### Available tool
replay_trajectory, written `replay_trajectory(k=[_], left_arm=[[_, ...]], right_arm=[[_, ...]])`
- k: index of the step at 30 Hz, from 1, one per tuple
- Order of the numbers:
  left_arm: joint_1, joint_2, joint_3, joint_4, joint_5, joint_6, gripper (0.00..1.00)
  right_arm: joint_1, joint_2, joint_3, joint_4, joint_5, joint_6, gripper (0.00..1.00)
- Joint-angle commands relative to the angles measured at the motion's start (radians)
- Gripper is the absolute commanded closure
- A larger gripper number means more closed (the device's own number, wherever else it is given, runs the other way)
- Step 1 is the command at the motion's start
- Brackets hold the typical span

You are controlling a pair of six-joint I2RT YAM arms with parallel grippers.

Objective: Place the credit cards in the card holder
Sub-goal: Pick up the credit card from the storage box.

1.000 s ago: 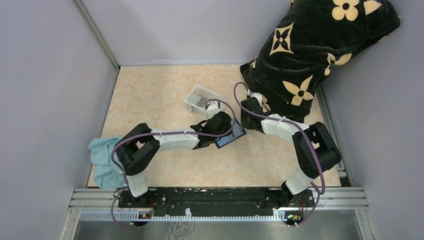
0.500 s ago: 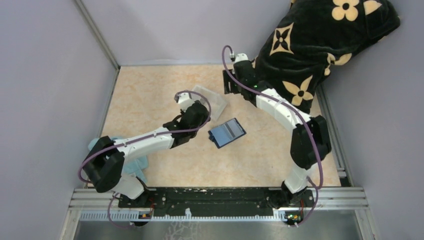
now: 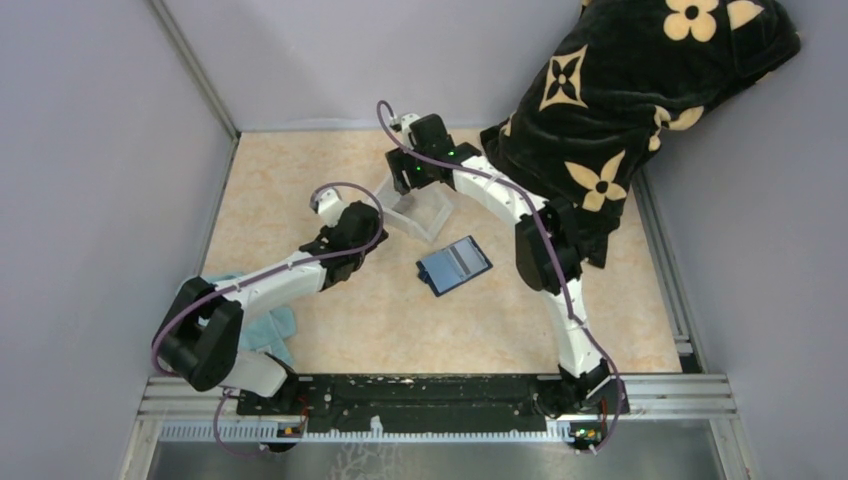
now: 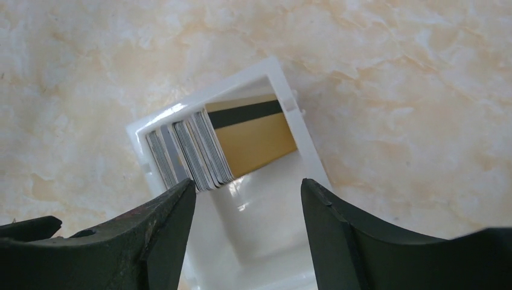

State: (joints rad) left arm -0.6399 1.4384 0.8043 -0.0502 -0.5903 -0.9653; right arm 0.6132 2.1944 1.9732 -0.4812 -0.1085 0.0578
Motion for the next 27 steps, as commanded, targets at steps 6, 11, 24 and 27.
replay_trajectory(k=[6,11,24,27], left_arm=[[0.08,0.017,-0.054,0.08,0.102,-0.047,0.34],[0.097,0.052,-0.044,0.099,0.126,-0.041,0.34],[0.11,0.084,-0.045,0.12,0.143,-0.043,0.35],[0.109,0.089,-0.045,0.119,0.141,-0.044,0.35]], right_arm=[[0.017,0.134,0.231,-0.052,-0.098,-0.017,0.37],[0.016,0.18,0.275,-0.064,-0.119,-0.013,0.38],[-0.032,0.239,0.287,-0.012,-0.279,0.078,0.43],[-0.047,0.253,0.291,-0.002,-0.32,0.107,0.46]])
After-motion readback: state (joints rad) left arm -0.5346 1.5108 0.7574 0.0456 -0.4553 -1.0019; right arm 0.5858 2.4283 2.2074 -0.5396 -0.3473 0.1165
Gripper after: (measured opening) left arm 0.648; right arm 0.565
